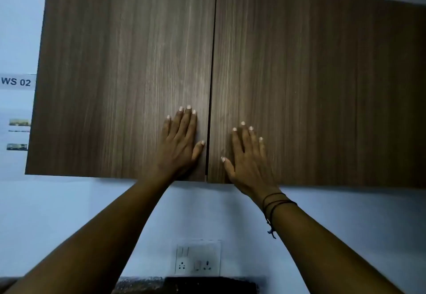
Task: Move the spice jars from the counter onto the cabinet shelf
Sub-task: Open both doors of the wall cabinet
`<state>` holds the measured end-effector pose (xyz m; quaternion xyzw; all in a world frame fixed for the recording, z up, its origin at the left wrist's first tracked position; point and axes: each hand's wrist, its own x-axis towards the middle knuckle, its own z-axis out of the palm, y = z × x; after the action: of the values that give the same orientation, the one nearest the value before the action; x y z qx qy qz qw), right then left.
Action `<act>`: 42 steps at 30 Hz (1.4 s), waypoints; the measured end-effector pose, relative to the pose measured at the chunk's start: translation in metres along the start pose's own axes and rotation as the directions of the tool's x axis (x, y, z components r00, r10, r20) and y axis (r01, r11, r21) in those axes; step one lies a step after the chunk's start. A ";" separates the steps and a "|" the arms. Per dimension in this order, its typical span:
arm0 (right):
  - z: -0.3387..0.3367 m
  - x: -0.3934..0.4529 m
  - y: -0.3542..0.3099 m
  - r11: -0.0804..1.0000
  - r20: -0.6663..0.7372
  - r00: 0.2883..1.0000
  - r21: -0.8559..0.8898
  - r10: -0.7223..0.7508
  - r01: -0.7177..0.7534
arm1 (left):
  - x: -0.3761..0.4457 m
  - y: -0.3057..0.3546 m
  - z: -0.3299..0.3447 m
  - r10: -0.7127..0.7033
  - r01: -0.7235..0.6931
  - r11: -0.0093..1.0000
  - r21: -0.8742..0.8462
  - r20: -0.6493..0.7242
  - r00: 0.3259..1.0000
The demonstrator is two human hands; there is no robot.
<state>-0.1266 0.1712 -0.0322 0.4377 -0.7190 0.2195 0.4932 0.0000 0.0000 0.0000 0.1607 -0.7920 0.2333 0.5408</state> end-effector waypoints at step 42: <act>-0.123 -0.037 0.027 0.909 -0.139 0.980 0.374 -0.143 0.186 | 0.024 0.138 -0.109 -0.070 0.091 -0.113 -0.989 0.100 0.993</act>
<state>-0.0810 0.2923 -0.0110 0.5726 -0.5944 0.3376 0.4526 0.0061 0.1748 0.0289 -0.2455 -0.6949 -0.4676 0.4881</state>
